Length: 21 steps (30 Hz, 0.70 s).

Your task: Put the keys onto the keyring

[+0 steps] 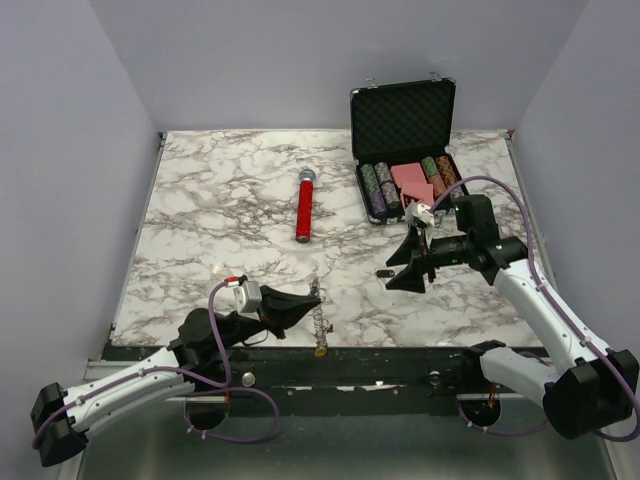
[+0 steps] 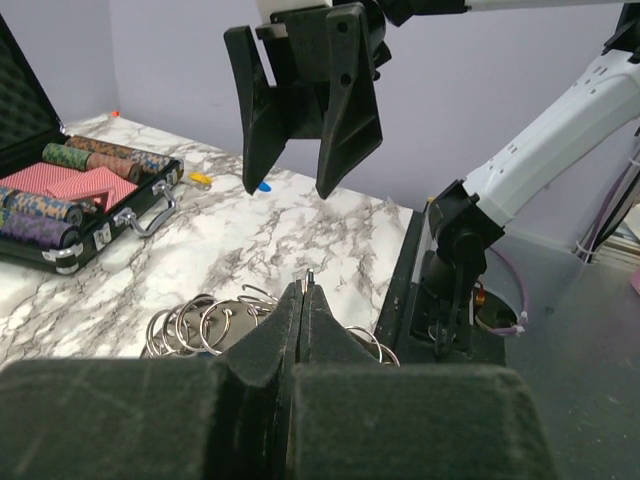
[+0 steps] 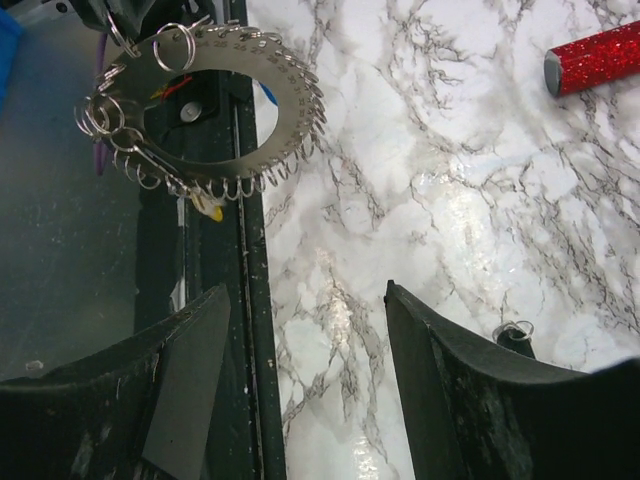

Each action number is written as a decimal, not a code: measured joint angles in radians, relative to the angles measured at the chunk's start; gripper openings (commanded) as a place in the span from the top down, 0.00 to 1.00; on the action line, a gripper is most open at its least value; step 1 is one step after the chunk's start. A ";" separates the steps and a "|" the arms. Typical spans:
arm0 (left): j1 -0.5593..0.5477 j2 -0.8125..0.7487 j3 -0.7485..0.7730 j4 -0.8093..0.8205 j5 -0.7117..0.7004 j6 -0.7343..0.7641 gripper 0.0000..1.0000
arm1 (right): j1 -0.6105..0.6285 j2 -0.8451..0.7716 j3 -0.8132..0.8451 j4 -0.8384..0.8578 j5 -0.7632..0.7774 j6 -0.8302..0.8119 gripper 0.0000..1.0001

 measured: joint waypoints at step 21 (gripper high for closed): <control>0.001 -0.029 -0.034 -0.007 -0.004 0.006 1.00 | -0.140 0.005 -0.030 -0.056 -0.046 -0.179 0.28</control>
